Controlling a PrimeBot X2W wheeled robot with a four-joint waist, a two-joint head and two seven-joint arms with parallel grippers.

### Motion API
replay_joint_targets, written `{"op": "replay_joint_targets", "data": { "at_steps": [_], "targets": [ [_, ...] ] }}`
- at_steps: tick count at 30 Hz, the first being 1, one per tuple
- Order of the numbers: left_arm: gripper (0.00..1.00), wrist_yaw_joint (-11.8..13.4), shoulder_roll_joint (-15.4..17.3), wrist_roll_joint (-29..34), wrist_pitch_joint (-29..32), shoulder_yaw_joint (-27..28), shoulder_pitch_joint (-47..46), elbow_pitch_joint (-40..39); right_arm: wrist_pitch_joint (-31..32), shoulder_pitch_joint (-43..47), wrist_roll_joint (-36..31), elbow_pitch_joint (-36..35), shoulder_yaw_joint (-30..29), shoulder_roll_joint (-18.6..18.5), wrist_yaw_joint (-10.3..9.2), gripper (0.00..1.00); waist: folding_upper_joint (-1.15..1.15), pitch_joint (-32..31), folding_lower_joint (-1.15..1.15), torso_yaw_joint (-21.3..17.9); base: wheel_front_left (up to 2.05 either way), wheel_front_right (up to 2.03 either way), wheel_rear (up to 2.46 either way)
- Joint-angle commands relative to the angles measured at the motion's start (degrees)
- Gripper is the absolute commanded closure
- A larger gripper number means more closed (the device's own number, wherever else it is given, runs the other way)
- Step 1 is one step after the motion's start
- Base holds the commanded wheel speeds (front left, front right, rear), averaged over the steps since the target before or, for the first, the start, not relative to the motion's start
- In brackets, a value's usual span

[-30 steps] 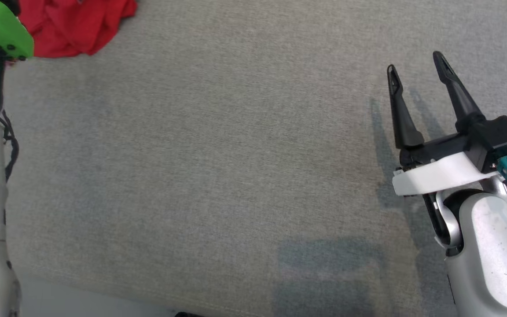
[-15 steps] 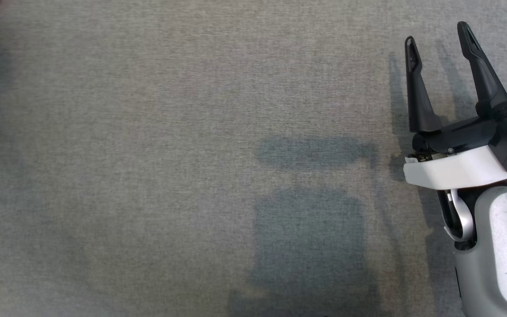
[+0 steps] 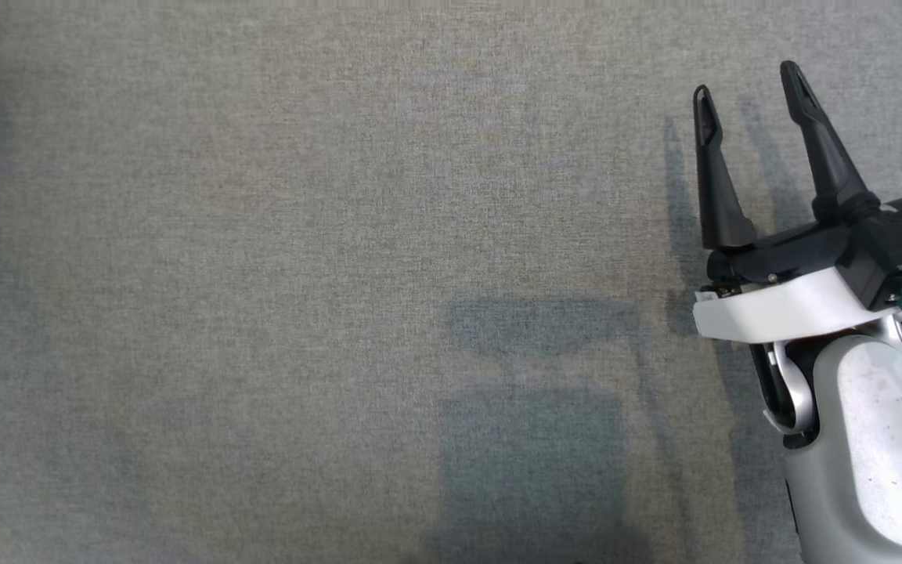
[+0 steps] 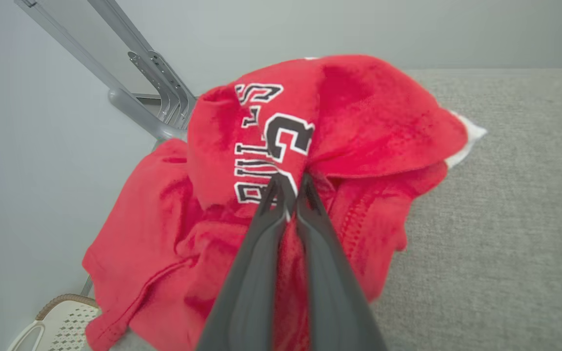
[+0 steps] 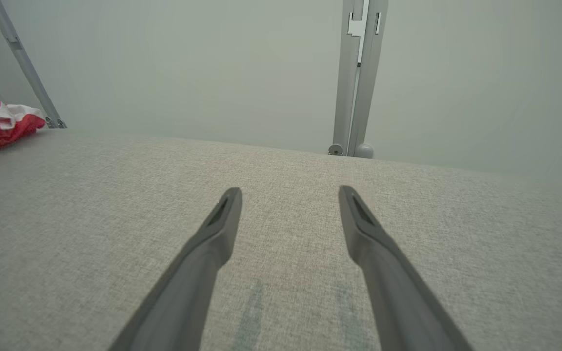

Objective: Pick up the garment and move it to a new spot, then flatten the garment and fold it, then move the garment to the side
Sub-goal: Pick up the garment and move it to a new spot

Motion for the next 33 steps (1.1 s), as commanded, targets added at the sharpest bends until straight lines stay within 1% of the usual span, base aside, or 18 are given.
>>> {"op": "replay_joint_targets", "data": {
  "at_steps": [1,5,7,11,16,19,20,24,28,31,33],
  "targets": [
    [1.0,-0.2,0.4,0.3,-0.5,-0.6,-0.9,-0.1,-0.7,0.9,0.6,0.9,0.0,0.1,-0.02,0.0,0.0,-4.7,-0.01,-0.3,0.0,0.0,0.0],
    [1.0,-0.9,0.4,0.9,-0.8,-3.2,-1.0,-1.1,-2.2,2.1,1.7,4.1,-0.1,0.4,-0.02,0.0,0.0,-10.4,-0.01,-1.1,0.0,0.0,0.0],
    [1.0,-1.1,-0.5,-0.2,-0.7,-4.2,-1.1,-2.0,-2.9,3.0,2.2,5.8,-0.3,0.5,-0.02,0.0,0.0,-13.4,-0.01,-1.6,0.0,0.0,0.0],
    [1.0,-1.2,-1.8,-2.7,0.5,-10.5,0.8,-7.1,-4.1,4.8,4.1,8.6,-0.6,0.5,-0.02,0.0,0.0,-18.7,-0.01,-2.7,0.0,0.0,0.0],
    [1.0,-1.1,-1.4,-9.4,3.7,-21.7,3.9,-18.6,-5.3,7.8,7.1,11.5,-0.9,0.5,-0.01,0.0,0.0,-24.4,-0.01,-4.7,0.0,0.0,0.0],
    [1.0,-1.1,-0.2,-14.0,5.6,-28.1,5.4,-27.2,-6.0,9.7,8.5,13.0,-1.1,0.5,-0.02,0.0,0.0,-27.0,-0.01,-6.1,0.0,0.0,0.0],
    [1.0,-1.1,-0.2,-17.3,6.6,-30.6,6.3,-32.7,-6.3,10.7,9.1,13.7,-1.7,0.5,-0.02,0.0,0.0,-28.3,-0.01,-7.2,0.0,0.0,0.0],
    [1.0,-1.1,-1.5,-23.3,7.4,-32.7,8.4,-42.4,-6.8,12.2,9.4,14.2,-3.4,0.5,-0.01,0.0,0.0,-29.5,-0.01,-9.3,0.0,0.0,0.0],
    [1.0,-1.0,-3.6,-27.0,4.5,-32.8,13.4,-49.8,-7.2,12.9,9.5,14.2,-5.2,0.6,-0.01,0.0,0.0,-29.0,-0.01,-11.4,0.0,0.0,0.0],
    [1.0,-0.2,-4.8,-25.9,0.3,-34.3,19.1,-52.2,-7.4,12.9,10.0,14.3,-5.9,0.5,-0.01,0.0,0.0,-27.9,-0.01,-12.6,0.0,0.0,0.0],
    [1.0,0.5,-6.1,-25.9,-3.4,-35.2,23.9,-51.2,-7.6,12.7,10.2,14.5,-6.0,0.6,-0.01,0.0,0.0,-26.9,-0.01,-13.3,0.0,0.0,0.0]
  ]
}}
